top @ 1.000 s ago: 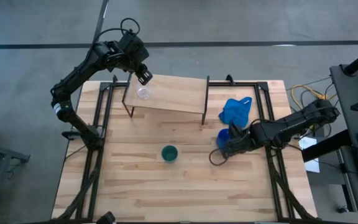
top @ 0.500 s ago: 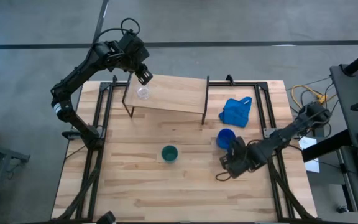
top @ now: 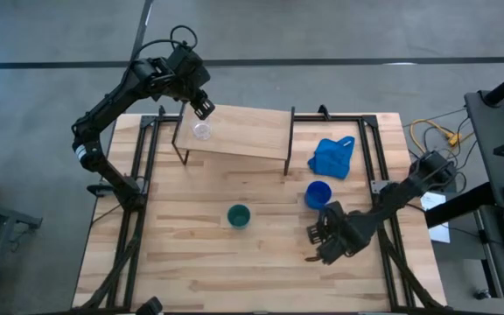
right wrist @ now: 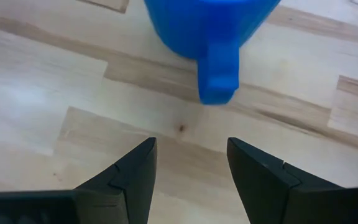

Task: Stack small to large cups/mugs on shelf
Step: Put the blue cup on the shelf

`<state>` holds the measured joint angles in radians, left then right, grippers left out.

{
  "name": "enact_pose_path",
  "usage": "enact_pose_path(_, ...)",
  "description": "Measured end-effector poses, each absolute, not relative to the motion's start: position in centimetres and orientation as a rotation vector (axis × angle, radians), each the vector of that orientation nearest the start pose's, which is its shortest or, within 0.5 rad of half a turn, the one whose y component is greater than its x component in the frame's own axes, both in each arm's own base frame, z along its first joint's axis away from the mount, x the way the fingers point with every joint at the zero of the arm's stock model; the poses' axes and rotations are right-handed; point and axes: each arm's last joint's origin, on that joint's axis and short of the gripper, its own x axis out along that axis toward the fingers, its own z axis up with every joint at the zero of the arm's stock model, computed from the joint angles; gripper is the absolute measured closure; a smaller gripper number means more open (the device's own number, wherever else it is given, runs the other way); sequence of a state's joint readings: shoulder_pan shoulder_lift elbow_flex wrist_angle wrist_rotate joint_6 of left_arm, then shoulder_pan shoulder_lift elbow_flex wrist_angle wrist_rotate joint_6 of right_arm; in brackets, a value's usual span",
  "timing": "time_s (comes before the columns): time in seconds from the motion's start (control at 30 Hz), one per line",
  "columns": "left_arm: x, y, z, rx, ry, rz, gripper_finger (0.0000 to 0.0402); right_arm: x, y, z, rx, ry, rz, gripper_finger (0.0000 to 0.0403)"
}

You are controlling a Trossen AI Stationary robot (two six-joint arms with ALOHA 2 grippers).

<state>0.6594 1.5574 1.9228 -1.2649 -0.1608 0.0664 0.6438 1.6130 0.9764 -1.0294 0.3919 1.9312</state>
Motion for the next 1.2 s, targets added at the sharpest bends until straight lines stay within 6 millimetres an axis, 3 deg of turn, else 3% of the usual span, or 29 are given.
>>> enact_pose_path(0.37, 22.14, 17.75, 43.55, -0.169, 0.92, 0.732, 0.0319, 20.87, 14.14, 18.27, 0.758, 0.936, -1.068, 0.0211)
enact_pose_path(1.2, 22.12, 17.72, 43.61, -0.177, 0.916, 0.736, 0.0319, 20.64, 13.7, 17.78, 0.704, 0.868, -1.079, 0.0211)
